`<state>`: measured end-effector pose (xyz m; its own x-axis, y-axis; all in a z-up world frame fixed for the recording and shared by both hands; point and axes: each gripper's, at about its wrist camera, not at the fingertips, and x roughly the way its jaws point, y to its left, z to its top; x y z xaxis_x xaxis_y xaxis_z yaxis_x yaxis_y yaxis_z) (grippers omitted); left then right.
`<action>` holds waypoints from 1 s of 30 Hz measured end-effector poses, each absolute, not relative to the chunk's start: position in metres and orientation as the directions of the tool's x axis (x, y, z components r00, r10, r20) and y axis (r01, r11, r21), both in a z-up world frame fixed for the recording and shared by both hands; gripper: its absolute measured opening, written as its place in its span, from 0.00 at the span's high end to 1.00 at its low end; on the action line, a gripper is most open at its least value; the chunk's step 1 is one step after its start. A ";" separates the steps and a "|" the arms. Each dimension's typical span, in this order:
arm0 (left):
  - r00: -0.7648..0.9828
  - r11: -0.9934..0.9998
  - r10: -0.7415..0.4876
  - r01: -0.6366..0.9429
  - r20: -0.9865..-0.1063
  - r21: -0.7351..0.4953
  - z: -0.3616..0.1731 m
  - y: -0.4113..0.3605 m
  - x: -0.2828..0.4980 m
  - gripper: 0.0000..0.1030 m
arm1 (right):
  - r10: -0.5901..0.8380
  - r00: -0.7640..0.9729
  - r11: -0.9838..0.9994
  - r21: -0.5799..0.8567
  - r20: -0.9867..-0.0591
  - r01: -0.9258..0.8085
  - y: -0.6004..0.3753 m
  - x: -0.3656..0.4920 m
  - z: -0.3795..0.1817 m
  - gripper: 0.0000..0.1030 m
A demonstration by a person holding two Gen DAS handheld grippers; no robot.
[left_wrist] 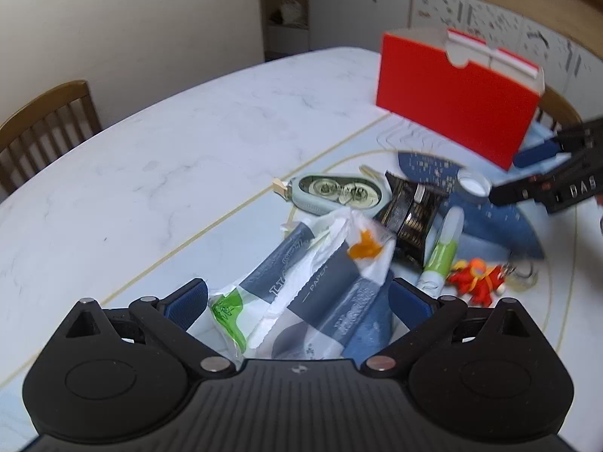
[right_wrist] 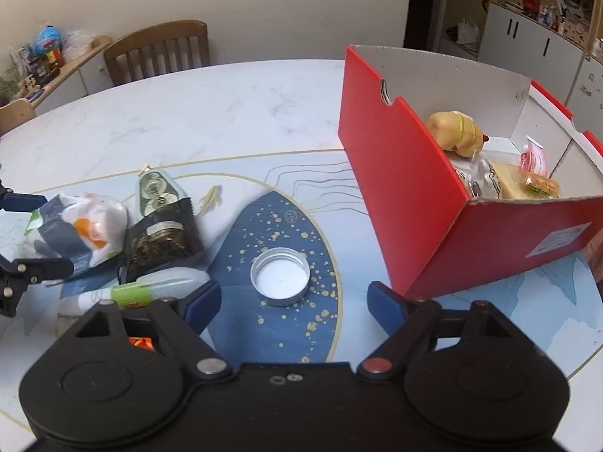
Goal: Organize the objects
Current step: 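Move both tools back to the tissue pack and metal lid on the table, then grasp the white tissue pack with left tool while right tool grasps the metal lid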
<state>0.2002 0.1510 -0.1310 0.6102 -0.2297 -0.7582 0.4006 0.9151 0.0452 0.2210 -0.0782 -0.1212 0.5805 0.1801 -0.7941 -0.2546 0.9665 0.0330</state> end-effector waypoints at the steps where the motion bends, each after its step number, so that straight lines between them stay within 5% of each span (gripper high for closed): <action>1: 0.604 0.910 -0.233 0.411 -0.762 0.048 -0.133 0.151 0.203 0.00 | 0.174 0.580 0.968 0.031 -0.795 -0.248 -0.077 0.222 -0.123 0.21; 20: 0.586 0.911 -0.236 0.410 -0.775 0.032 -0.150 0.153 0.216 0.02 | 0.116 0.571 0.984 0.015 -0.813 -0.179 -0.066 0.240 -0.143 0.40; 30: 0.615 0.937 -0.219 0.350 -0.757 0.014 -0.143 0.158 0.211 0.41 | 0.124 0.579 0.972 -0.018 -0.806 -0.233 -0.056 0.234 -0.141 0.63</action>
<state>0.2114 0.1584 -0.1431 0.6155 -0.2186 -0.7572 0.3501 0.9366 0.0142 0.2344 -0.0563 -0.1412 0.5792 0.1241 -0.8057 -0.2328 0.9724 -0.0175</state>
